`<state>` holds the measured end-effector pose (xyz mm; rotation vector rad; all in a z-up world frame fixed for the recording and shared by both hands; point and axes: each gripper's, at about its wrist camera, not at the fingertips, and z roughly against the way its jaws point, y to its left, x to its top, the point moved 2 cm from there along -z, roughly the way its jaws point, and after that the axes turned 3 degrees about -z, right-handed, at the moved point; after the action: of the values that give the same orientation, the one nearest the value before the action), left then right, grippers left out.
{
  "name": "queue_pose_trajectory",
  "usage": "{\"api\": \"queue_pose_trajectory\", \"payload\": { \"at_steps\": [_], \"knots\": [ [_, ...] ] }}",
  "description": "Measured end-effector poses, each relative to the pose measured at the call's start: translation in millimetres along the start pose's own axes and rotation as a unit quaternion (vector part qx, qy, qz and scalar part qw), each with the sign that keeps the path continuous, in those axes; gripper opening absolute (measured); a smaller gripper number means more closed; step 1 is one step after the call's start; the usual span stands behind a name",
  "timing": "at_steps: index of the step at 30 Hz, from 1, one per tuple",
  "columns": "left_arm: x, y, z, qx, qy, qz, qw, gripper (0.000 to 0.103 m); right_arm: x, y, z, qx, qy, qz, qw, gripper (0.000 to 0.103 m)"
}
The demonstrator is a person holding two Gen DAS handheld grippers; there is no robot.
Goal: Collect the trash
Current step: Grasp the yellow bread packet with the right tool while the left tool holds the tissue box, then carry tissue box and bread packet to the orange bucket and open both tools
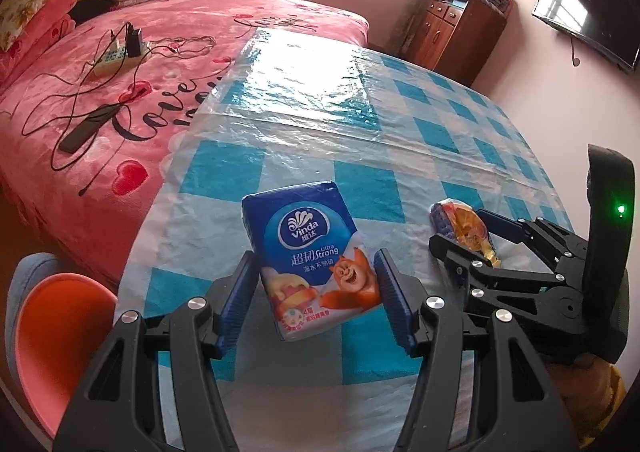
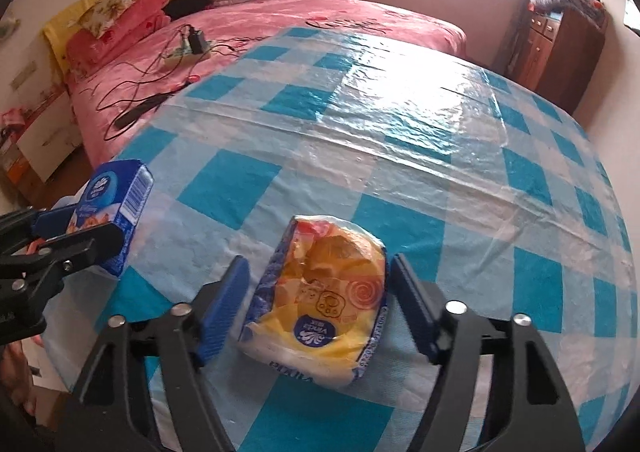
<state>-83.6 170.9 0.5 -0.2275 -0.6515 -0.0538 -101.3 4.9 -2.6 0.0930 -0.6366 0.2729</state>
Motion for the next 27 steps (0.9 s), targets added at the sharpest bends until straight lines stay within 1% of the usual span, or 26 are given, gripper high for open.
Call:
{"api": "queue_pose_trajectory", "payload": {
  "at_steps": [1, 3, 7, 8, 11, 16, 23, 27],
  "knots": [
    [-0.3, 0.7, 1.2, 0.002, -0.002, -0.002, 1.0, 0.061, 0.2, 1.1, -0.4, 0.001, -0.001, 0.003, 1.0, 0.06],
    [-0.8, 2.0, 3.5, 0.006, -0.005, -0.003, 1.0, 0.061, 0.4, 4.0, -0.2, 0.002, -0.003, 0.008, 1.0, 0.057],
    [-2.8, 4.3, 8.9, 0.013, -0.012, -0.007, 0.9998, 0.061, -0.6, 7.8, 1.4, 0.007, -0.005, 0.011, 1.0, 0.046],
    [-3.2, 5.1, 10.4, 0.016, -0.014, -0.009, 0.9997, 0.061, -1.1, 9.3, 2.2, 0.008, -0.006, 0.012, 1.0, 0.045],
    [-4.6, 7.4, 14.1, 0.024, -0.02, -0.013, 0.9994, 0.061, -2.6, 12.8, 3.6, 0.009, -0.007, 0.015, 1.0, 0.043],
    [-8.0, 10.8, 18.8, 0.026, -0.023, -0.011, 0.9994, 0.061, -4.1, 16.1, 7.2, 0.015, -0.012, 0.01, 1.0, 0.042],
    [-9.6, 21.0, 28.3, 0.029, -0.031, -0.003, 0.9991, 0.061, -0.9, 21.8, 21.5, 0.022, -0.033, 0.005, 0.999, 0.04],
    [-11.7, 28.3, 35.4, 0.033, -0.038, 0.003, 0.9987, 0.061, 3.0, 27.3, 28.4, 0.031, -0.039, 0.005, 0.999, 0.04]
  ]
}}
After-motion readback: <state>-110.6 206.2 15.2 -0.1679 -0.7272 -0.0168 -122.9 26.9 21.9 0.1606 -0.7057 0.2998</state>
